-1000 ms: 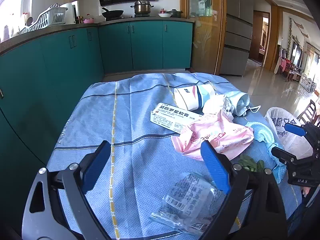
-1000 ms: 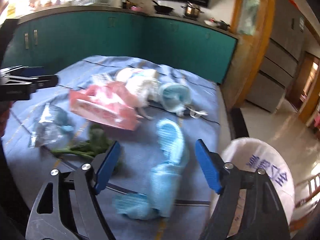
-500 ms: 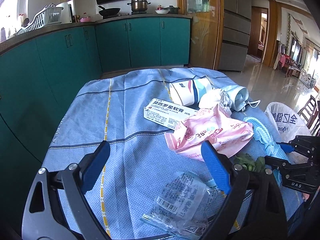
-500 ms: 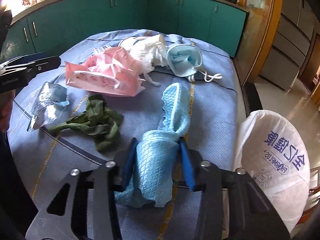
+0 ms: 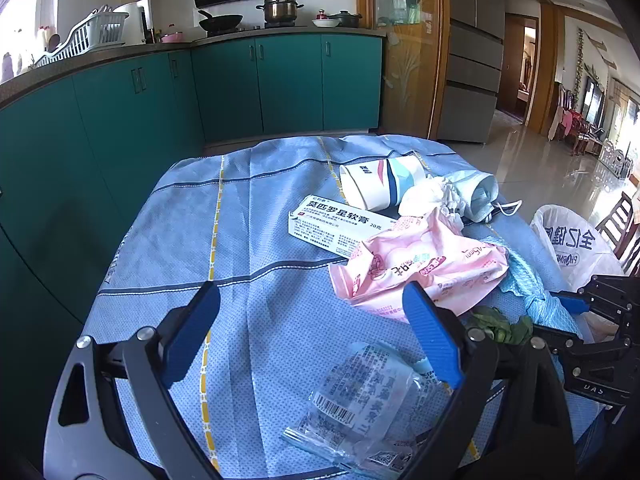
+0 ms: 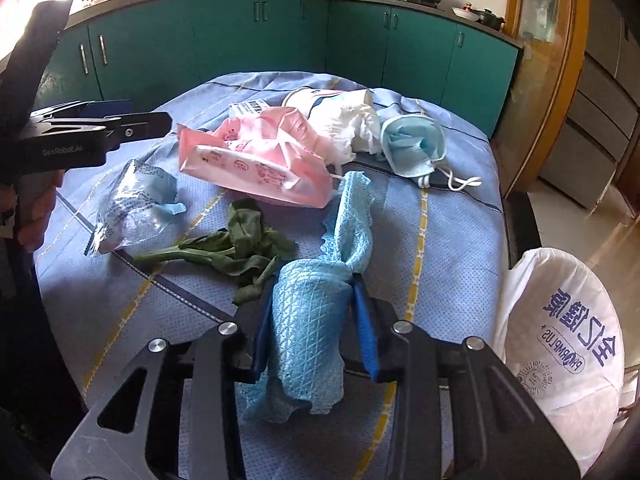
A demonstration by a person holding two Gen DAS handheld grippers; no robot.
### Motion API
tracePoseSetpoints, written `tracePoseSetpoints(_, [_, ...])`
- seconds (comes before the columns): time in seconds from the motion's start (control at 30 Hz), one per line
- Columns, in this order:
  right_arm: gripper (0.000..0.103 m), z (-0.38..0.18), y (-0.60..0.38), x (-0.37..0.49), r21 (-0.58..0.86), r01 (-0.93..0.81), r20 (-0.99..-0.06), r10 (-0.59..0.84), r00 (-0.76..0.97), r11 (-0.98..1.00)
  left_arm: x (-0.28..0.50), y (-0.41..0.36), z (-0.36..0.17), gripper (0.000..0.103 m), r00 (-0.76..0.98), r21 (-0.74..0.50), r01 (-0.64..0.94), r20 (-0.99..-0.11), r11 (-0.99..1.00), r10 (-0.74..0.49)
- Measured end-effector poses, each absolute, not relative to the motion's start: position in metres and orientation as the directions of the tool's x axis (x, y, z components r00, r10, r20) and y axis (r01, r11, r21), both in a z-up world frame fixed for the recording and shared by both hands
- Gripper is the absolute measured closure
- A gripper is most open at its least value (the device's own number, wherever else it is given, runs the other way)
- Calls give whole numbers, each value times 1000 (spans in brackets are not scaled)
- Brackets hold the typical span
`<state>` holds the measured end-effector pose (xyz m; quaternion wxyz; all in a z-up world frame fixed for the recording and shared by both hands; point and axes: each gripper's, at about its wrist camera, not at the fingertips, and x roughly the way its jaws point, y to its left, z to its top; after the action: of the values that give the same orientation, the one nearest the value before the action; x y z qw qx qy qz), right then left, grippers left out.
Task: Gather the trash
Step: 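Grasp the light blue mesh cloth with the right gripper, then lower the left gripper onto the clear plastic packet and close it while the right gripper holds the cloth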
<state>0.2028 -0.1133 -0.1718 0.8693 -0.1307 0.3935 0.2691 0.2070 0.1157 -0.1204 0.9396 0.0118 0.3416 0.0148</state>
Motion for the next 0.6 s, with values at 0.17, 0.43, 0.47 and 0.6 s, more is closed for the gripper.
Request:
tracePoseSetpoints(0.17, [64,-172,-116,204,-21,-559,-753,355,554,829,207,114,-121,11,766,39,-17,-642,999,38])
tracePoseSetpoints(0.43, [52,-171,-115,203,-32,-555,-749,347,564,831,207,113,-121,10,767,41,-13,-640,999,36])
tracePoseSetpoints(0.47, [51,-171,-115,203,-34,-555,-749,347,565,831,207,113,-121,10,768,42,-13,-640,999,37])
tracePoseSetpoints(0.6, [48,-171,-115,202,-39,-557,-747,346,568,830,207,112,-122,10,769,44,-11,-638,999,37])
